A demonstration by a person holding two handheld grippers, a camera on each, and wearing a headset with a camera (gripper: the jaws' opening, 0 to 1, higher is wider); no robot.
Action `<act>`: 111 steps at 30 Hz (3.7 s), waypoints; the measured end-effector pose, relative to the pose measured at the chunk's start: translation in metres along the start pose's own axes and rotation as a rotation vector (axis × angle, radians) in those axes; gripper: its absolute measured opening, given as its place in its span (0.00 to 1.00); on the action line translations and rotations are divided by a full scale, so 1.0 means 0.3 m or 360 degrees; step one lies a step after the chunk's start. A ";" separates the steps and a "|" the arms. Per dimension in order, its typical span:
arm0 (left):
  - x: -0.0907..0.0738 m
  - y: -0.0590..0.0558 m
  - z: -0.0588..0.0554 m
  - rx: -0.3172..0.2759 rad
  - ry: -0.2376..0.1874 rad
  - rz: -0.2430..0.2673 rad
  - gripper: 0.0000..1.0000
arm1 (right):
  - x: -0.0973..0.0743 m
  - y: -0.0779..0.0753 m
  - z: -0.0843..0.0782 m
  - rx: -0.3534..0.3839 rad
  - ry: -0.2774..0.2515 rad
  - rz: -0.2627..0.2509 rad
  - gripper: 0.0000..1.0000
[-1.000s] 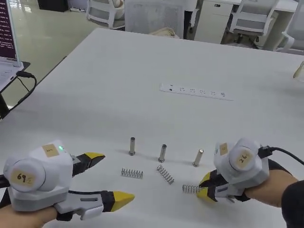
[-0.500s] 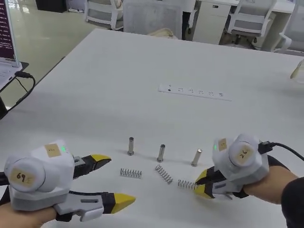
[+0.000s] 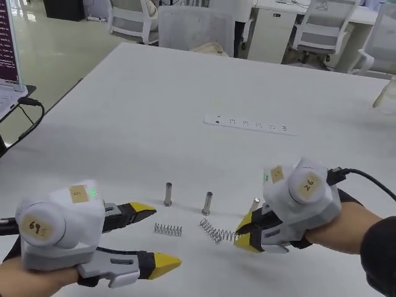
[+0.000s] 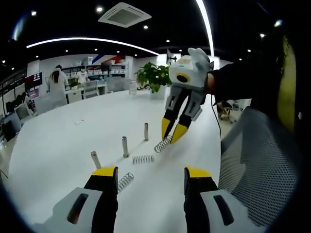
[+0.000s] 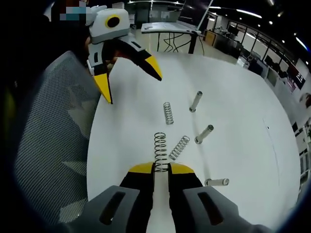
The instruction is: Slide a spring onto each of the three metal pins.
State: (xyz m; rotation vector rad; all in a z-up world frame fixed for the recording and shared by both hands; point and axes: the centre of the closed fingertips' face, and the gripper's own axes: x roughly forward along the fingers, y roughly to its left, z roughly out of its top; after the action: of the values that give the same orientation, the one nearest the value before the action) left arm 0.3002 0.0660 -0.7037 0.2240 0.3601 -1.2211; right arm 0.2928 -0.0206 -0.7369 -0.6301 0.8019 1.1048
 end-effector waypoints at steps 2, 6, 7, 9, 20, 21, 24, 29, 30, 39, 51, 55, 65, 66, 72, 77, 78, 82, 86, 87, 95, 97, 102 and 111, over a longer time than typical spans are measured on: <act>0.008 -0.008 0.013 0.0030 -0.0005 -0.0026 0.46 | 0.001 0.010 0.020 -0.0029 0.0003 0.0010 0.08; 0.028 -0.018 0.030 0.0069 -0.0010 -0.0060 0.43 | -0.004 0.024 0.057 -0.0057 -0.0011 0.0024 0.08; 0.033 -0.022 0.030 0.0081 -0.0005 -0.0073 0.41 | -0.004 0.026 0.065 -0.0065 -0.0014 0.0026 0.08; 0.037 -0.028 0.031 0.0094 -0.0002 -0.0089 0.40 | -0.007 0.034 0.083 -0.0088 -0.0018 0.0034 0.08; 0.056 -0.060 0.029 0.0185 0.0008 -0.0156 0.25 | 0.010 0.083 0.141 -0.0189 -0.0014 0.0096 0.08; 0.058 -0.064 0.029 0.0195 0.0007 -0.0162 0.23 | 0.014 0.085 0.141 -0.0195 -0.0009 0.0105 0.08; 0.063 -0.070 0.027 0.0217 0.0005 -0.0174 0.18 | 0.016 0.091 0.142 -0.0206 -0.0005 0.0114 0.08; 0.073 -0.083 0.014 0.0252 0.0028 -0.0207 0.10 | 0.022 0.096 0.139 -0.0208 0.0002 0.0128 0.08; 0.075 -0.085 0.012 0.0262 0.0031 -0.0209 0.08 | 0.023 0.096 0.138 -0.0210 0.0002 0.0129 0.08; 0.084 -0.084 -0.011 0.0327 0.0081 -0.0205 0.04 | 0.020 0.103 0.137 -0.0216 0.0005 0.0153 0.08; 0.086 -0.092 -0.022 0.0374 0.0110 -0.0212 0.03 | -0.011 0.120 0.181 -0.0226 -0.0058 0.0166 0.07; 0.087 -0.093 -0.021 0.0386 0.0108 -0.0212 0.03 | -0.017 0.121 0.196 -0.0237 -0.0073 0.0163 0.07; 0.093 -0.095 -0.018 0.0396 0.0101 -0.0220 0.03 | -0.024 0.124 0.231 -0.0270 -0.0063 0.0164 0.07; 0.095 -0.097 -0.018 0.0398 0.0101 -0.0224 0.03 | -0.024 0.125 0.233 -0.0273 -0.0053 0.0167 0.07; 0.101 -0.104 -0.020 0.0403 0.0106 -0.0242 0.03 | -0.023 0.129 0.235 -0.0289 -0.0013 0.0180 0.07; 0.111 -0.117 -0.024 0.0418 0.0115 -0.0263 0.03 | -0.021 0.136 0.241 -0.0291 0.0004 0.0193 0.07; 0.111 -0.119 -0.025 0.0421 0.0118 -0.0266 0.03 | -0.021 0.138 0.240 -0.0292 0.0008 0.0197 0.07; 0.111 -0.122 -0.027 0.0422 0.0116 -0.0274 0.03 | -0.022 0.142 0.237 -0.0296 0.0025 0.0201 0.07; 0.116 -0.131 -0.026 0.0435 0.0119 -0.0286 0.03 | -0.023 0.145 0.236 -0.0299 0.0042 0.0209 0.07; 0.115 -0.132 -0.026 0.0432 0.0119 -0.0288 0.03 | -0.023 0.146 0.236 -0.0295 0.0044 0.0212 0.07; 0.115 -0.134 -0.025 0.0397 0.0114 -0.0289 0.07 | -0.030 0.139 0.231 -0.0291 0.0075 0.0212 0.07; 0.114 -0.133 -0.027 0.0381 0.0120 -0.0286 0.11 | -0.032 0.137 0.226 -0.0286 0.0084 0.0211 0.07; 0.106 -0.129 -0.028 0.0315 0.0106 -0.0284 0.15 | -0.046 0.121 0.205 -0.0278 0.0112 0.0200 0.07; 0.086 -0.097 -0.016 0.0269 0.0049 -0.0233 0.17 | -0.083 0.059 0.134 -0.0252 0.0227 0.0138 0.07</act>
State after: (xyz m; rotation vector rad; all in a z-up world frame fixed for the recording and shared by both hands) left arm 0.2795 0.0357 -0.7173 0.3670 0.3043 -1.3956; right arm 0.2802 0.0039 -0.6944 -0.8205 0.8761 1.2209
